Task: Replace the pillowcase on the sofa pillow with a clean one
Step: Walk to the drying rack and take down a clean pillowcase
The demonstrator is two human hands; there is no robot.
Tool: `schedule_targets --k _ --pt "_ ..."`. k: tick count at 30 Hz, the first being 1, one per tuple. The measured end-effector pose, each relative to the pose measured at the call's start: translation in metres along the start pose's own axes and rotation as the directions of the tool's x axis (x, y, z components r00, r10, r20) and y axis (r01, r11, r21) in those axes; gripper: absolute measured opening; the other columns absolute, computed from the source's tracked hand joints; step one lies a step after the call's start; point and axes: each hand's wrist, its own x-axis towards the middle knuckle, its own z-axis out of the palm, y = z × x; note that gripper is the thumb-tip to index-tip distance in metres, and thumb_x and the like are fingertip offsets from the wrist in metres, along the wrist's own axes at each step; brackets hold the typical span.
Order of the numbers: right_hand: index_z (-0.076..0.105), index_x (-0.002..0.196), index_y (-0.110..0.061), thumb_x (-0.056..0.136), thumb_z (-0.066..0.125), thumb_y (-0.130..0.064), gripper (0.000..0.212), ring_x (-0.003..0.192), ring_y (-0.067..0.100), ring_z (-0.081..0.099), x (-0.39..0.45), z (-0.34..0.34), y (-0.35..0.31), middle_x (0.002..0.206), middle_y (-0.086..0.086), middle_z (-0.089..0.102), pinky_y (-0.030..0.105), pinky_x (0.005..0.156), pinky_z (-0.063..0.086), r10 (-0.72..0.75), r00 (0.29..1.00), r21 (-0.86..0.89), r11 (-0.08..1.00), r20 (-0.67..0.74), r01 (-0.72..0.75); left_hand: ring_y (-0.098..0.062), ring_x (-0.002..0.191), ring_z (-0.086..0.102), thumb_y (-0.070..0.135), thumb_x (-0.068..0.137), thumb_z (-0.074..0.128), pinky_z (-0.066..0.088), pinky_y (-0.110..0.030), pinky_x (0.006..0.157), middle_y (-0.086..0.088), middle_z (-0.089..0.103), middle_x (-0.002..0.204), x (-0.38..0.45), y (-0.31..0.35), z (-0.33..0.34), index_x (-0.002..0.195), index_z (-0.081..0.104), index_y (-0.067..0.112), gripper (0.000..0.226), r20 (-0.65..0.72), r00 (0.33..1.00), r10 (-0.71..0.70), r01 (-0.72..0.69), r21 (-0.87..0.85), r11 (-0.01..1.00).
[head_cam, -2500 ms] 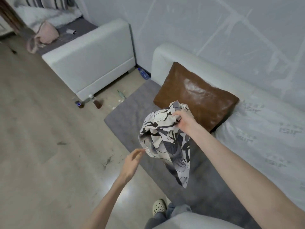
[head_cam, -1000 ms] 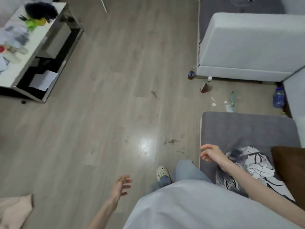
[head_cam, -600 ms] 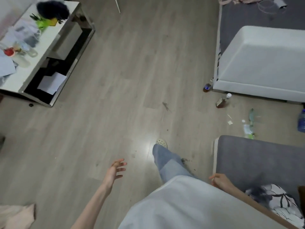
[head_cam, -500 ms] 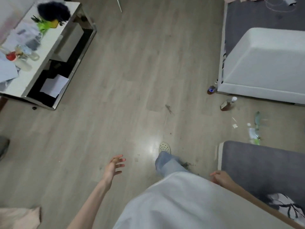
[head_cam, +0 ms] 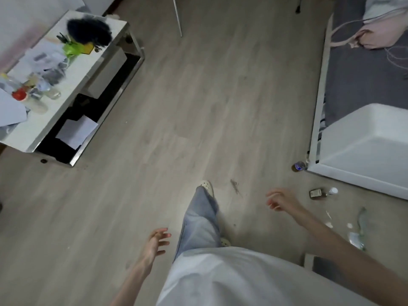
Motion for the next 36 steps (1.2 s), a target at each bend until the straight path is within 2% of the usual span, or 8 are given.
schedule_targets --k 3,7,15,21,25,29,32,36 --pt "0.066 0.09 -0.006 0.081 0.045 0.005 0.025 0.057 0.019 0.056 0.04 -0.002 -0.051 0.072 0.014 0.066 0.023 0.053 0.045 0.005 1.0 0.013 1.0 -0.022 -0.005 -0.024 0.085 0.057 0.013 0.1 0.033 0.041 -0.032 0.075 -0.01 0.067 0.106 0.043 0.049 -0.004 0.111 0.058 0.012 0.027 0.012 1.0 -0.008 0.008 -0.002 1.0" --pt "0.065 0.093 -0.005 0.081 0.048 0.007 0.024 0.059 0.02 0.055 0.083 -0.003 -0.1 0.074 0.015 0.064 0.025 0.057 0.044 0.079 0.995 0.022 0.997 -0.056 -0.077 -0.024 0.086 0.058 0.014 0.1 0.033 0.042 -0.031 0.074 -0.009 0.067 0.105 0.099 0.132 -0.012 0.111 0.058 0.013 0.027 0.03 0.999 -0.011 0.01 0.022 1.0" --pt "0.062 0.098 0.0 0.086 0.044 0.007 0.022 0.058 0.022 0.052 0.144 -0.01 -0.149 0.074 0.018 0.062 0.025 0.055 0.04 0.242 0.968 0.117 0.965 -0.064 -0.233 -0.019 0.079 0.058 0.01 0.098 0.035 0.041 -0.029 0.067 -0.009 0.067 0.105 0.211 0.335 -0.013 0.11 0.058 0.014 0.027 0.093 0.991 0.096 -0.109 0.143 0.984" --pt "0.059 0.089 0.003 0.09 0.039 0.01 0.021 0.038 0.018 0.052 0.218 -0.03 -0.182 0.061 0.016 0.058 0.022 0.052 0.034 0.386 0.922 0.242 0.899 -0.044 -0.364 -0.021 0.081 0.058 0.008 0.096 0.037 0.042 -0.03 0.069 -0.007 0.066 0.103 0.289 0.472 0.005 0.11 0.058 0.014 0.026 0.129 0.978 0.162 -0.183 0.171 0.968" --pt "0.063 0.089 0.002 0.087 0.04 0.011 0.025 0.05 0.022 0.054 0.281 -0.053 -0.236 0.063 0.016 0.062 0.023 0.054 0.039 0.373 0.927 0.235 0.905 -0.042 -0.354 -0.025 0.086 0.058 0.009 0.098 0.037 0.042 -0.031 0.071 -0.01 0.066 0.106 0.33 0.551 0.023 0.115 0.057 0.011 0.027 0.133 0.976 0.171 -0.193 0.169 0.967" --pt "0.065 0.091 0.002 0.085 0.042 0.01 0.026 0.049 0.021 0.056 0.351 -0.075 -0.318 0.06 0.014 0.065 0.021 0.049 0.041 0.315 0.949 0.207 0.929 -0.006 -0.307 -0.026 0.088 0.06 0.014 0.101 0.038 0.043 -0.032 0.072 -0.011 0.067 0.107 0.361 0.611 0.038 0.115 0.059 0.009 0.026 0.156 0.968 0.197 -0.22 0.149 0.964" --pt "0.068 0.088 -0.006 0.082 0.045 0.006 0.026 0.055 0.021 0.059 0.397 -0.096 -0.397 0.067 0.013 0.069 0.023 0.054 0.046 0.23 0.973 0.125 0.966 -0.018 -0.226 -0.027 0.086 0.058 0.012 0.101 0.039 0.042 -0.03 0.069 -0.013 0.066 0.107 0.385 0.647 0.046 0.116 0.058 0.006 0.025 0.125 0.983 0.131 -0.147 0.125 0.981" --pt "0.069 0.086 -0.011 0.08 0.046 0.003 0.027 0.058 0.021 0.061 0.451 -0.119 -0.503 0.07 0.012 0.071 0.024 0.055 0.047 0.151 0.987 0.104 0.984 -0.057 -0.145 -0.028 0.086 0.058 0.013 0.1 0.041 0.041 -0.03 0.068 -0.015 0.066 0.108 0.411 0.676 0.048 0.115 0.059 0.005 0.025 0.105 0.992 0.063 -0.075 0.112 0.991"
